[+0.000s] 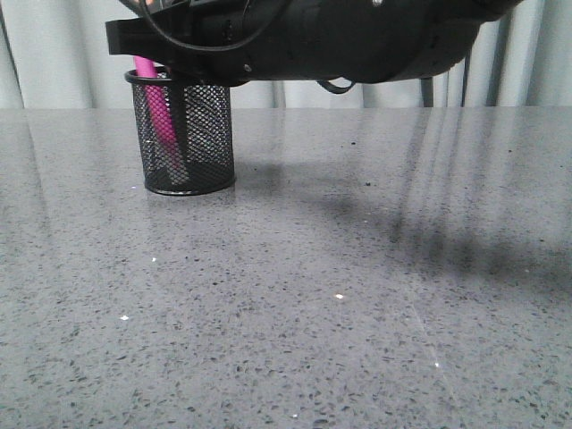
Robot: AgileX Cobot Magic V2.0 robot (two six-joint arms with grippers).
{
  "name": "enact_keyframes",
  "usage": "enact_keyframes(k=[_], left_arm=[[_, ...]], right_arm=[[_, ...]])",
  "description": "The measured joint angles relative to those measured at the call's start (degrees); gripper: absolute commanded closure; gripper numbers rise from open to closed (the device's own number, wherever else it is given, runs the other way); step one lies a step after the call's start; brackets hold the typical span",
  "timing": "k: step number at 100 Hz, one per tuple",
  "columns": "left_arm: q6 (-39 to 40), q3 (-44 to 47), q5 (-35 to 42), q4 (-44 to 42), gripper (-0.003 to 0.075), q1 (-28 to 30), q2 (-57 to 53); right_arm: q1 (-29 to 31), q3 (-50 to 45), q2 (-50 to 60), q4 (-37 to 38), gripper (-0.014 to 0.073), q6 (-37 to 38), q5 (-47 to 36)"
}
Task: Put pen and scissors into bin
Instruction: 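Lower the scissors blades-first into the cup and open the right gripper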
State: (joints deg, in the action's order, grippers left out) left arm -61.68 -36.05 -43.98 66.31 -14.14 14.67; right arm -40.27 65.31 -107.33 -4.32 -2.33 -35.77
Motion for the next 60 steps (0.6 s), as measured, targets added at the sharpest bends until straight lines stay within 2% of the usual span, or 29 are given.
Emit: enact_keyframes(k=[51, 60], left_arm=[[0.0, 0.0, 0.0, -0.9, 0.0742, 0.0, 0.0], [0.0, 0.0, 0.0, -0.9, 0.0742, 0.0, 0.0]], right_arm=[[-0.1, 0.2, 0.7, 0.0, 0.0656, -0.3, 4.0], [-0.1, 0.3, 0.7, 0.0, 0.0582, -0.3, 4.1]])
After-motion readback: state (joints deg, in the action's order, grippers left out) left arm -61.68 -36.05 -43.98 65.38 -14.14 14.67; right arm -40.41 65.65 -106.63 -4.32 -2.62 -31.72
